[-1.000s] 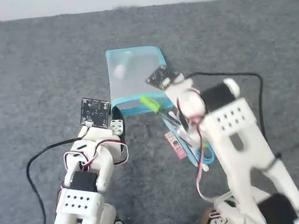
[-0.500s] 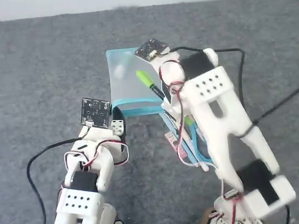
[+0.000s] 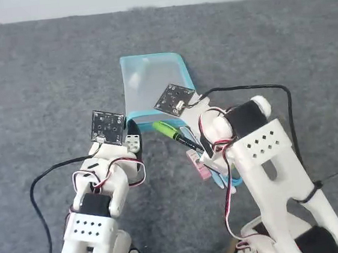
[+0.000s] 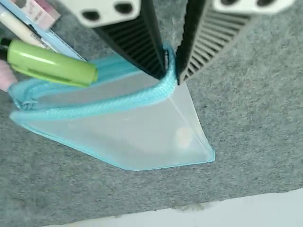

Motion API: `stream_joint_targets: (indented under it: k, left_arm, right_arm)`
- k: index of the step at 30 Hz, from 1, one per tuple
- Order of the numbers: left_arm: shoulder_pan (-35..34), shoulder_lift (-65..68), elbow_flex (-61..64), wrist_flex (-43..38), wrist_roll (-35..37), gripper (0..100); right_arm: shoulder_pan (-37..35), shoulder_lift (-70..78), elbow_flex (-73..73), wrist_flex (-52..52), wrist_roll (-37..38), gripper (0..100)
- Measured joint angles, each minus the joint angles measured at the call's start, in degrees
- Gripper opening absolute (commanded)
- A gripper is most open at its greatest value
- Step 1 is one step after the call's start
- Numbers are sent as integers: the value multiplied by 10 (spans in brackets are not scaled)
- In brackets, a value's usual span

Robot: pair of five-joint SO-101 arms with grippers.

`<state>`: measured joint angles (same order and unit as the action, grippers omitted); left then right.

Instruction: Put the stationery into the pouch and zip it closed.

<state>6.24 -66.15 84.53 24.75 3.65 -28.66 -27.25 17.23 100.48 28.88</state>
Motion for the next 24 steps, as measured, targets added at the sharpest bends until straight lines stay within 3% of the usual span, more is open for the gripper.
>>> stream_joint_targets:
  k: [11,24]
  left_arm:
    - [0,0,0,0,0,11]
    - [0,0,0,0,0,11]
  right_arm:
    - [-4,43,-20,-4,-58,6]
    - [-4,386,-367,-3,-215,21]
